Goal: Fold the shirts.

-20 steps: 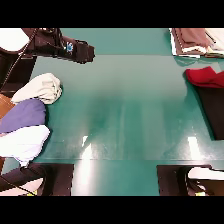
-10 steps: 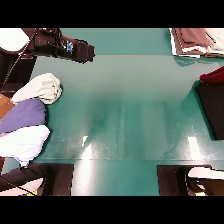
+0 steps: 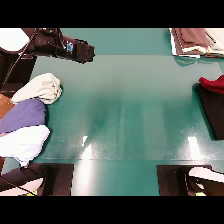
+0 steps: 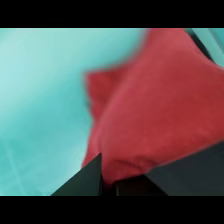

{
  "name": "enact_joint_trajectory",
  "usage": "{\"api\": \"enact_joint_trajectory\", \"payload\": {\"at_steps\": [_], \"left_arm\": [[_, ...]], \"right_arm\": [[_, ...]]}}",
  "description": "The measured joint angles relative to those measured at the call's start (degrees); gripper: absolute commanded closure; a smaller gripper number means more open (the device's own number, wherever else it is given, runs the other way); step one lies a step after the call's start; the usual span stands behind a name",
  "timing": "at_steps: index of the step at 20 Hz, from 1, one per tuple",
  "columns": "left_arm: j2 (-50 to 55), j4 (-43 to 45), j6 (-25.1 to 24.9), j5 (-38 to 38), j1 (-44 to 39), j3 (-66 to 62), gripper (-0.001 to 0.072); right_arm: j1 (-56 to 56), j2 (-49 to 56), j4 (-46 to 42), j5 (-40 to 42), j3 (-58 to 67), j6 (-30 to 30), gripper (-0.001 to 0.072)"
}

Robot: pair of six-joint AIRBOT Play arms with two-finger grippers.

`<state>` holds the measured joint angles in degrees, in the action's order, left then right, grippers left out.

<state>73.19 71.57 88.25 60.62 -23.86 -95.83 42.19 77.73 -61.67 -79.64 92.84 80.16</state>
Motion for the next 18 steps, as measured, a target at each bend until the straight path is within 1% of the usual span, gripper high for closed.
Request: {"api": "enact_joint_trajectory", "payload": {"at_steps": [1, 2, 3, 4, 8, 11, 13, 14, 15, 17, 18], "left_arm": [[0.0, 0.0, -0.1, 0.0, 0.0, 0.0, 0.0685], [0.0, 0.0, -0.3, 0.0, 0.0, 0.0, 0.0685], [0.0, 0.0, -0.5, -0.1, 0.0, 0.0, 0.0685], [0.0, 0.0, -0.8, 0.0, 0.0, 0.0, 0.0685], [0.0, 0.0, -1.3, 0.0, 0.0, 0.0, 0.0685], [0.0, 0.0, -1.4, -0.3, 0.0, 0.0, 0.0685], [0.0, 0.1, -1.5, -0.4, 0.0, 0.0, 0.0685], [0.0, 0.2, -1.5, -0.4, 0.0, 0.0, 0.0685], [0.0, 0.2, -1.5, -0.4, 0.0, 0.0, 0.0685], [0.0, 0.2, -1.5, -0.5, 0.0, 0.0, 0.0685], [0.0, 0.2, -1.5, -0.9, 0.0, 0.0, 0.0685]], "right_arm": [[0.8, -1.1, -2.5, -0.7, -2.6, 0.4, 0.0530], [1.6, -2.0, -4.7, -1.6, -4.9, 0.7, 0.0290], [2.4, -2.9, -7.0, -2.1, -7.4, 1.0, 0.0083], [3.2, -3.5, -8.9, -2.7, -9.6, 1.3, 0.0048], [4.5, -5.8, -11.6, -4.5, -15.0, 2.1, 0.0050], [0.8, -9.0, -8.5, -3.6, -16.2, 2.3, 0.0060], [-4.1, -11.6, -6.1, -2.0, -16.7, 2.4, 0.0066], [-7.3, -13.0, -5.2, -1.0, -16.8, 2.4, 0.0135], [-10.6, -14.2, -4.4, -0.2, -16.8, 2.4, 0.0250], [-17.9, -16.3, -3.6, 1.5, -16.9, 2.5, 0.0445], [-21.5, -17.2, -3.3, 2.3, -16.9, 2.5, 0.0579]]}}
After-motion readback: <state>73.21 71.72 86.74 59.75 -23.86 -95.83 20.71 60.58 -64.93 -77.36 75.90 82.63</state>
